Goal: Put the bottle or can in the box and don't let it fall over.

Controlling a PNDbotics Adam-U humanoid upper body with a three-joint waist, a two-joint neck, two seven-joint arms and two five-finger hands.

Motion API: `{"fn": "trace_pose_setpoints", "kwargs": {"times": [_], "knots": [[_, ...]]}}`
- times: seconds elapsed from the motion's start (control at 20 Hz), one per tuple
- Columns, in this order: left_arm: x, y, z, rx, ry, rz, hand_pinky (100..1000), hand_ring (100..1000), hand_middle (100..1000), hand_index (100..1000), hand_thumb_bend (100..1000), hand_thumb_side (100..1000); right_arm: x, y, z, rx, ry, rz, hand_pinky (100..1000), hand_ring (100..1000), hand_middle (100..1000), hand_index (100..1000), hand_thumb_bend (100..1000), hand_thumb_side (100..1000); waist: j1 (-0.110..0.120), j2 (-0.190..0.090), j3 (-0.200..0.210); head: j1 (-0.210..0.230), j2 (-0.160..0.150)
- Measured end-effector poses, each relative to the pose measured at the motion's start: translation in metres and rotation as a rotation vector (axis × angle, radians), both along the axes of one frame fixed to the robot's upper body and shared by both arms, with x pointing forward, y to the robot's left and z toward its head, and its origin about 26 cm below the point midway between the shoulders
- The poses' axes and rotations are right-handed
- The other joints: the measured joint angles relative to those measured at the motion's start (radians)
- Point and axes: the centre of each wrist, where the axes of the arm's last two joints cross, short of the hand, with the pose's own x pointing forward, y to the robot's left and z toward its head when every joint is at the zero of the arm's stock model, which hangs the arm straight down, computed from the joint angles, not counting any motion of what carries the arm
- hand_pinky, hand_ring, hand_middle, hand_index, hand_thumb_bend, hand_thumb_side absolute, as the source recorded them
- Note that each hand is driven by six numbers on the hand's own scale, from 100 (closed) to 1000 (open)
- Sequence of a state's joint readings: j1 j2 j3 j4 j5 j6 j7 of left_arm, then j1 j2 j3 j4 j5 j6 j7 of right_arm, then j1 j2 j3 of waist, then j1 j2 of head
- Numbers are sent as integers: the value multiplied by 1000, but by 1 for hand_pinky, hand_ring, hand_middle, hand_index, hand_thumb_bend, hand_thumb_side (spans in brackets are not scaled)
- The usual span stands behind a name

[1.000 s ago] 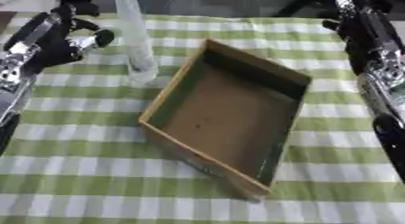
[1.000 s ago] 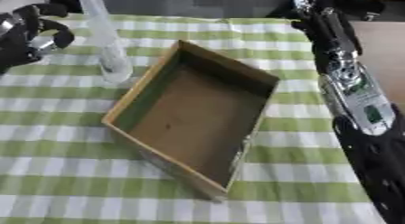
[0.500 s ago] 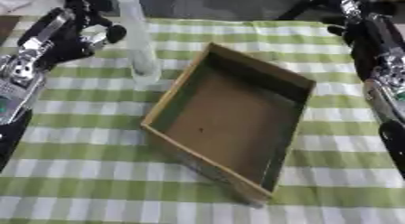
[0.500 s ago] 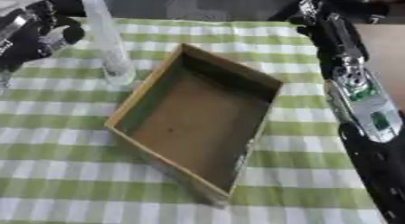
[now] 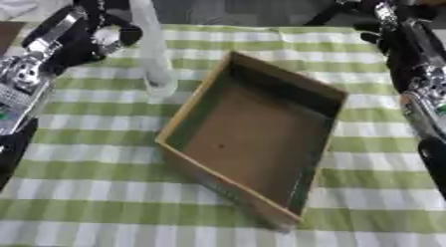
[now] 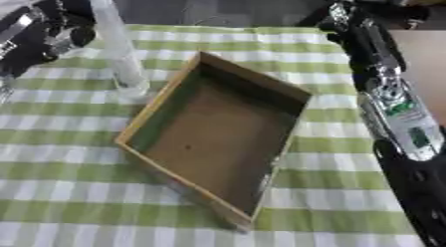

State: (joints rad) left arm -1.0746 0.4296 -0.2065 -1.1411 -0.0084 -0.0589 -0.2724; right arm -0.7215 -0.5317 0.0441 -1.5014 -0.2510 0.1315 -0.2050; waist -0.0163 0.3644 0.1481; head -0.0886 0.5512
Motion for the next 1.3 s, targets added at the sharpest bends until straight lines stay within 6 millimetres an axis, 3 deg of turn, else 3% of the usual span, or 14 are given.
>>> {"fn": "trace_pose_setpoints", "kwargs": {"times": [0.6, 1.3], "knots": [[2, -13, -2, 35, 6, 4, 1000, 804, 837, 875, 666, 582, 1, 2, -1, 7, 1, 6, 899, 810, 868, 866, 100, 742, 3, 5, -10, 8, -8], [5, -8, -4, 5, -26, 175, 1000, 797, 823, 874, 667, 578, 1, 2, -1, 5, 4, 8, 899, 809, 867, 866, 100, 747, 3, 19, -10, 8, -13]]}}
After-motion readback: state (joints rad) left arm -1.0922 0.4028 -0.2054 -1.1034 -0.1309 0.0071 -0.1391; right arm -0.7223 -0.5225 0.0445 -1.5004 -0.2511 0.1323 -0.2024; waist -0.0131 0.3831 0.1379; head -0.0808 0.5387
